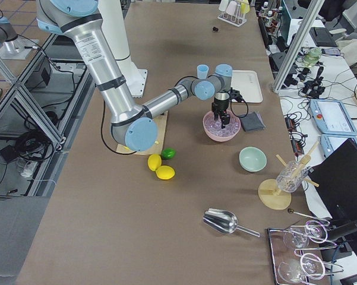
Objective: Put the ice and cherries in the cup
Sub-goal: 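Grasp another ice cube from the pink bowl with the right gripper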
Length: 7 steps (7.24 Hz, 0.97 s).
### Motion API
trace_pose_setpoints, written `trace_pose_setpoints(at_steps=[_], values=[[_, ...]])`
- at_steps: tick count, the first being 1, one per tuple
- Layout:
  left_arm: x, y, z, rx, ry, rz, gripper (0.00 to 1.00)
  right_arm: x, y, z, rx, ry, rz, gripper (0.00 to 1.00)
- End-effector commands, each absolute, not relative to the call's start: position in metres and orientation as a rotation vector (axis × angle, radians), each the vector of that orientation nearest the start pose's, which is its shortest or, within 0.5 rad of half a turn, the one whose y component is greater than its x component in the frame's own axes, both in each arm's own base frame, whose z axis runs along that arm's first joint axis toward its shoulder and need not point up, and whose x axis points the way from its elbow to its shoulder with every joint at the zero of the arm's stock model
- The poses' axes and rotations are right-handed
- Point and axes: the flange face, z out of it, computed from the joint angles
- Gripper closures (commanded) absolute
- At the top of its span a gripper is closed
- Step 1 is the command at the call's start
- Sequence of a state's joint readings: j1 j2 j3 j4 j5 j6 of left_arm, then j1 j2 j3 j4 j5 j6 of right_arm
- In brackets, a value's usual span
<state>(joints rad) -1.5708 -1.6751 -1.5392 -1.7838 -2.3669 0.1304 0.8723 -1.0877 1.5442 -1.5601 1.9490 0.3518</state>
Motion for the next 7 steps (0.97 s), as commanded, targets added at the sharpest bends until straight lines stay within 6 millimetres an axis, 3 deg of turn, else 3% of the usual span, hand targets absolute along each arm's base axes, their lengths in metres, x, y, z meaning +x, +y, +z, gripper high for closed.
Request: trace_pose_setpoints(at_steps=[1, 2, 4, 7], values=[[-0.0622, -0.552, 0.5959, 0.32, 0.771, 0.235, 0.02, -0.3739, -0.5784, 0.409, 0.208, -0.543, -0.438, 0.2], [-0.0621, -0.552, 0.5956, 0.322, 0.773, 0.236, 0.02, -0.3735, -0.578, 0.4094, 0.21, -0.541, -0.442, 0.21], [-0.0621, -0.5513, 0.5964, 0.321, 0.773, 0.237, 0.02, -0.373, -0.5777, 0.4122, 0.208, -0.538, -0.444, 0.36], [-0.0621, -0.5496, 0.599, 0.321, 0.773, 0.237, 0.02, -0.3738, -0.577, 0.409, 0.212, -0.541, -0.444, 0.75]])
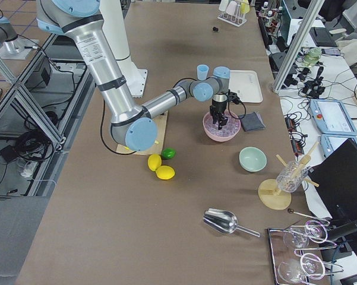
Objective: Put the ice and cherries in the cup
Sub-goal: 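Grasp another ice cube from the pink bowl with the right gripper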
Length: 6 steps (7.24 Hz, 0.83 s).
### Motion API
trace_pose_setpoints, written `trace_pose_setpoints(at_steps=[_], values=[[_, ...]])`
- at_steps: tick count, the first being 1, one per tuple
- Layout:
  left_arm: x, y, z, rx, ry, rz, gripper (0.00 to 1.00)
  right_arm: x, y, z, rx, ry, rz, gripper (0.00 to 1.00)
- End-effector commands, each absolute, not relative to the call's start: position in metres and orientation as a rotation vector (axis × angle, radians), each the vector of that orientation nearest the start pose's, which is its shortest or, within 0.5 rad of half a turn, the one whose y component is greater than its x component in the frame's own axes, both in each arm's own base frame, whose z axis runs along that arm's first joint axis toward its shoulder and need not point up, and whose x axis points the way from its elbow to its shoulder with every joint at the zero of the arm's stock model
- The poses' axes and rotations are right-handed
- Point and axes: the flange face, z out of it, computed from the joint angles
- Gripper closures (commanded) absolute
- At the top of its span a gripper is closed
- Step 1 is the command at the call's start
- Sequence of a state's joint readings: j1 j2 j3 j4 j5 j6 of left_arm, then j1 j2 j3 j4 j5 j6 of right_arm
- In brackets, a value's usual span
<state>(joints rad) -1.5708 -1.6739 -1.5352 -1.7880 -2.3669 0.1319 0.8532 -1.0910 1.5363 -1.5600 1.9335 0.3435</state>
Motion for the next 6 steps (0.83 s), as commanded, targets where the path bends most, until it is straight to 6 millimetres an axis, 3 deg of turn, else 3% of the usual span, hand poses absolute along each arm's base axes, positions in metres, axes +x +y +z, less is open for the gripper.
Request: trace_pose_setpoints(at_steps=[1, 3, 4, 5, 6], values=[[-0.062, -0.55, 0.599, 0.319, 0.773, 0.237, 0.02, -0.374, -0.577, 0.405, 0.218, -0.546, -0.445, 0.88], [-0.062, -0.55, 0.599, 0.321, 0.773, 0.237, 0.02, -0.371, -0.578, 0.397, 0.231, -0.553, -0.439, 0.99], [-0.062, -0.55, 0.598, 0.322, 0.773, 0.238, 0.02, -0.356, -0.58, 0.38, 0.252, -0.572, -0.426, 1.0], [-0.062, -0.55, 0.597, 0.325, 0.772, 0.239, 0.02, -0.345, -0.581, 0.357, 0.249, -0.603, -0.417, 1.0], [-0.062, -0.55, 0.597, 0.324, 0.772, 0.238, 0.02, -0.341, -0.588, 0.312, 0.253, -0.647, -0.405, 1.0]])
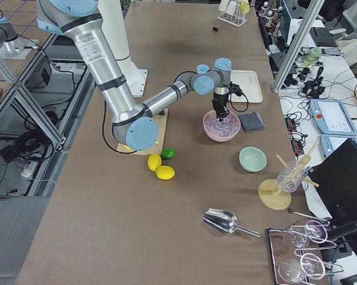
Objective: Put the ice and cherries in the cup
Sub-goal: 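Grasp another ice cube from the pink bowl with the right gripper, then move the right gripper over the light-blue cup and drop the ice cube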
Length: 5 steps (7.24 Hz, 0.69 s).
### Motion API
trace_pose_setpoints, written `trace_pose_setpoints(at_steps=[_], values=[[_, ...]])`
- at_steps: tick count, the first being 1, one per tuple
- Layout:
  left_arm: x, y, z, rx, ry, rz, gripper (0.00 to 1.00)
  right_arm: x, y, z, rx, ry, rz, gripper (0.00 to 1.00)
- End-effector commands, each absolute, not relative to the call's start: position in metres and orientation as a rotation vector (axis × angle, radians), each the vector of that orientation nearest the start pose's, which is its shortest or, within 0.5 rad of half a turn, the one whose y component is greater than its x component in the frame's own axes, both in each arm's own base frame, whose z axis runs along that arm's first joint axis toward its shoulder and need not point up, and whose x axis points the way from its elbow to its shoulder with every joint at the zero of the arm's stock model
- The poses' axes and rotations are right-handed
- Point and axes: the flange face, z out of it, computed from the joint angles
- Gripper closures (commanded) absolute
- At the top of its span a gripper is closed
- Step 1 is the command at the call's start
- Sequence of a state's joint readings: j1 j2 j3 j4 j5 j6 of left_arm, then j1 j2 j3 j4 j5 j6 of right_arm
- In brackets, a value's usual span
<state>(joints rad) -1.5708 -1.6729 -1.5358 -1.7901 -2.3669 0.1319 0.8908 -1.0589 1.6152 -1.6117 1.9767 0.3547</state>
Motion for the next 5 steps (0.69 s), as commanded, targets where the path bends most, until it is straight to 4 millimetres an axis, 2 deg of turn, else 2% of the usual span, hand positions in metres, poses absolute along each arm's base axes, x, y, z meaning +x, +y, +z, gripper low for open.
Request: trace_pose_setpoints(at_steps=[1, 2, 3, 4, 5], values=[[-0.062, -0.55, 0.597, 0.323, 0.773, 0.237, 0.02, -0.352, -0.591, 0.255, 0.226, -0.686, -0.329, 1.0], [-0.062, -0.55, 0.597, 0.324, 0.773, 0.237, 0.02, -0.374, -0.585, 0.198, 0.223, -0.737, -0.249, 1.0], [-0.062, -0.55, 0.597, 0.324, 0.773, 0.237, 0.02, -0.417, -0.561, 0.156, 0.203, -0.784, -0.205, 1.0], [-0.062, -0.55, 0.598, 0.322, 0.771, 0.236, 0.02, -0.458, -0.544, 0.101, 0.185, -0.828, -0.14, 1.0], [-0.062, -0.55, 0.597, 0.324, 0.771, 0.237, 0.02, -0.502, -0.526, 0.058, 0.191, -0.826, -0.095, 1.0]])
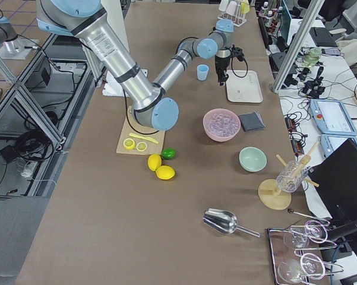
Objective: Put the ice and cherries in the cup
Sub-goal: 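Move the right gripper over the light-blue cup and drop the ice cube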
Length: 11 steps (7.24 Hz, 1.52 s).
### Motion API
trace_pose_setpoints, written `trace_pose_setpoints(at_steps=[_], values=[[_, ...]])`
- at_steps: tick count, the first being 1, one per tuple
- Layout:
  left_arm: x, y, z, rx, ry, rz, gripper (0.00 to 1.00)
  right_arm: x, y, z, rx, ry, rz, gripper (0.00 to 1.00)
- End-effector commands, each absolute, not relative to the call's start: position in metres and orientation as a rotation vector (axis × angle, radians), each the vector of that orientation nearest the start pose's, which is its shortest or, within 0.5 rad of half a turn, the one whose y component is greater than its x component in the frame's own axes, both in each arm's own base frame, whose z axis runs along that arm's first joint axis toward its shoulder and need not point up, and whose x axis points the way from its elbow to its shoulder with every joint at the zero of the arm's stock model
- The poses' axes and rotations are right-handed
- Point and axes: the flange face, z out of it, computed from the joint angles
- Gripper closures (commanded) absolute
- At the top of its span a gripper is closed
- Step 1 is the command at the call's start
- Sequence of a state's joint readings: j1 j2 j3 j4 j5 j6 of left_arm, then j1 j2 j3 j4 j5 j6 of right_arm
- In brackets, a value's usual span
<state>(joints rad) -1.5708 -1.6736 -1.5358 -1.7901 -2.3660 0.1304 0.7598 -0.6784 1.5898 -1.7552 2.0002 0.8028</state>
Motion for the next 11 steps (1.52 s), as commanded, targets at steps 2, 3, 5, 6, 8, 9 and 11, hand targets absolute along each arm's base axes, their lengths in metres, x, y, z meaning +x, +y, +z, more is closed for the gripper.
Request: trace_pose_setpoints(at_steps=[2, 3, 5, 6, 8, 9, 11], values=[[-0.062, -0.551, 0.593, 0.33, 0.772, 0.24, 0.02, -0.565, -0.497, 0.054, 0.241, -0.818, -0.076, 1.0], [-0.061, -0.552, 0.593, 0.33, 0.772, 0.241, 0.02, -0.599, -0.495, 0.061, 0.26, -0.8, -0.08, 1.0], [-0.058, -0.553, 0.598, 0.319, 0.774, 0.243, 0.02, -0.62, -0.492, 0.073, 0.268, -0.773, -0.088, 1.0], [-0.057, -0.551, 0.599, 0.317, 0.775, 0.244, 0.02, -0.626, -0.485, 0.075, 0.263, -0.771, -0.097, 1.0], [-0.057, -0.551, 0.601, 0.312, 0.773, 0.242, 0.02, -0.639, -0.469, 0.079, 0.26, -0.768, -0.119, 0.92], [-0.057, -0.551, 0.601, 0.312, 0.775, 0.243, 0.02, -0.64, -0.468, 0.079, 0.274, -0.76, -0.114, 0.64], [-0.057, -0.551, 0.601, 0.313, 0.775, 0.244, 0.02, -0.64, -0.469, 0.08, 0.302, -0.803, -0.115, 0.02]])
